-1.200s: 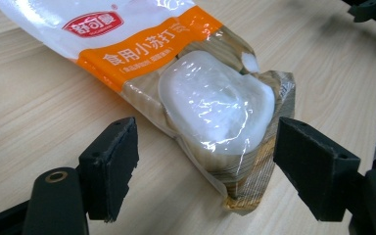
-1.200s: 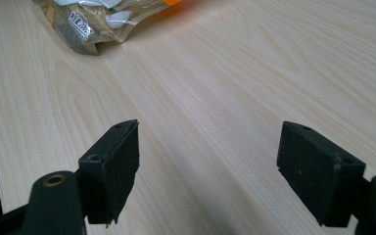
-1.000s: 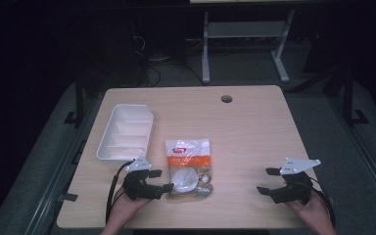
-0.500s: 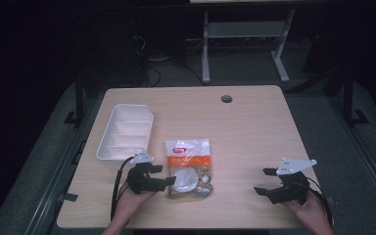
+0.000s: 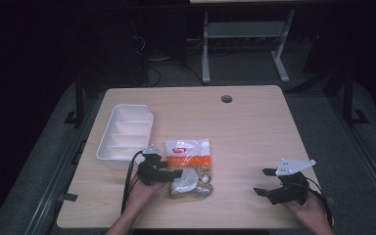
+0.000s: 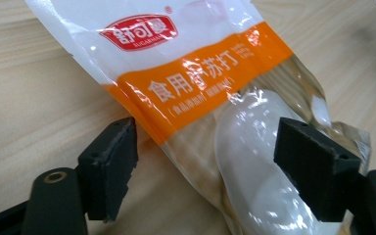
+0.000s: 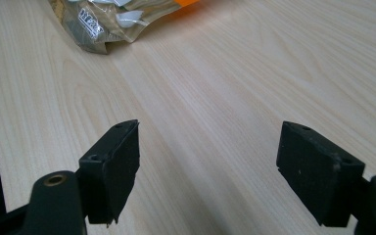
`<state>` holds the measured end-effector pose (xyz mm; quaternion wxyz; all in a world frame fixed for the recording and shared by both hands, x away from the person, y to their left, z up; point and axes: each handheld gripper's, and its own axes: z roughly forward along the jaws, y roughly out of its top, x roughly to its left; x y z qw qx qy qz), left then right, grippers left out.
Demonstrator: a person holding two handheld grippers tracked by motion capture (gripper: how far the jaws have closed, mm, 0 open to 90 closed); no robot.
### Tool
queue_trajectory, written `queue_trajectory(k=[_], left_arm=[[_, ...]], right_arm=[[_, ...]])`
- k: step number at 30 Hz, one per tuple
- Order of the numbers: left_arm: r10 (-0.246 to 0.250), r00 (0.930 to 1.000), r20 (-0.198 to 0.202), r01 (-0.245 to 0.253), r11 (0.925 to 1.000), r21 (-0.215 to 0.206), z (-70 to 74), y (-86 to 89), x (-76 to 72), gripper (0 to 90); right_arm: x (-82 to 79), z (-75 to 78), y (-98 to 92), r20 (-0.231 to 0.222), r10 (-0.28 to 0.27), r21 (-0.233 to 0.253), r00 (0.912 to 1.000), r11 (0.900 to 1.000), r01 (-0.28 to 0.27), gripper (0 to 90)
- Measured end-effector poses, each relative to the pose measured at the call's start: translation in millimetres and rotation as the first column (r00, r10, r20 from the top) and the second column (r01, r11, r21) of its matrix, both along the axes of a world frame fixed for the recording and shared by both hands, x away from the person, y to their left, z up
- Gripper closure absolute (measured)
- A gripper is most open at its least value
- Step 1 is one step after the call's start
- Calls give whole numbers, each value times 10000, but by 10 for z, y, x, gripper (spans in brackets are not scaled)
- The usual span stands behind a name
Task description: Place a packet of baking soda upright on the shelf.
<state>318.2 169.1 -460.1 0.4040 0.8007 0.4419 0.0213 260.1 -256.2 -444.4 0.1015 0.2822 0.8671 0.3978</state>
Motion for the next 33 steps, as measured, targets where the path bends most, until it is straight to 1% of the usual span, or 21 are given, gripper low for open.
queue_trajectory(k=[2, 3, 5, 6, 7, 8, 11, 12, 13, 14, 17, 18, 19, 21, 22, 23, 24, 26, 28, 30, 33], left_arm=[[12, 10000, -14, -12, 10000, -62, -7, -14, 31, 266], [-85, 9995, -299, 74, 9993, -357, -24, -9, 81, 298], [-108, 9992, -392, 91, 9990, -436, -38, 2, 103, 349], [-108, 9988, -477, 78, 9980, -622, -61, 27, 130, 385], [-108, 9988, -477, 78, 9980, -622, -61, 27, 130, 412], [-122, 9985, -531, 84, 9975, -709, -64, 37, 137, 412], [-201, 9989, -430, 164, 9963, -849, -63, 42, 138, 517], [-222, 9988, -430, 181, 9955, -935, -65, 43, 141, 567], [-228, 9987, -464, 179, 9945, -1036, -69, 44, 146, 567], [-237, 9987, -454, 184, 9933, -1139, -72, 49, 147, 596], [-301, 9987, -403, 246, 9911, -1306, -66, 57, 154, 736], [-337, 9987, -390, 282, 9907, -1332, -64, 55, 156, 812], [-388, 9985, -374, 333, 9900, -1371, -63, 52, 155, 812], [-561, 9981, -251, 522, 9891, -1379, -52, 48, 147, 864], [-642, 9978, -158, 615, 9887, -1367, -42, 47, 142, 874], [-667, 9977, -95, 647, 9877, -1427, -29, 45, 132, 881], [-732, 9973, 43, 730, 9862, -1489, -10, 40, 119, 883], [-855, 9960, 252, 884, 9844, -1521, 21, 31, 100, 887], [-1000, 9942, 399, 1052, 9810, -1631, 55, 17, 81, 889], [-1125, 9924, 504, 1195, 9781, -1703, 84, -3, 67, 889], [-1278, 9894, 689, 1387, 9722, -1885, 137, -28, 39, 891]], right_arm=[[0, 0, -2, 21, 6, -27, 10000, 10000, -6, 231], [1, 1, -5, 8, 1, -15, 10000, 10000, -1, 231], [3, 12, -1, -7, 22, 36, 10000, 10000, -22, 231], [2, 21, 4, 46, 49, 58, 10000, 10000, -49, 231], [2, 21, 4, 46, 49, 58, 10000, 10000, -49, 231], [-1, 32, 10, 110, 66, 86, 9999, 9999, -67, 231], [-4, 57, 32, 213, 98, 217, 9997, 9997, -103, 231], [7, 61, 51, 194, 112, 265, 9997, 9996, -117, 232], [7, 61, 51, 194, 112, 265, 9997, 9996, -117, 232], [14, 59, 61, 181, 125, 250, 9998, 9996, -130, 232], [35, 51, 89, 97, 115, 272, 9999, 9996, -118, 235], [53, 45, 106, 14, 57, 291, 10000, 9996, -58, 235], [53, 45, 106, 14, 57, 291, 10000, 9996, -58, 235], [85, 41, 120, -145, -55, 414, 9999, 9991, 61, 235], [107, 41, 127, -270, -148, 599, 9995, 9981, 164, 235], [125, 43, 135, -508, -409, 803, 9979, 9958, 449, 235], [151, 47, 143, -692, -476, 1019, 9965, 9933, 545, 238], [195, 62, 166, -985, -379, 1315, 9944, 9900, 508, 301], [227, 73, 197, -1192, -199, 1594, 9927, 9864, 389, 291], [248, 74, 247, -1321, -127, 1626, 9912, 9861, 343, 278], [265, 60, 342, -1300, -173, 1393, 9914, 9896, 355, 238]])
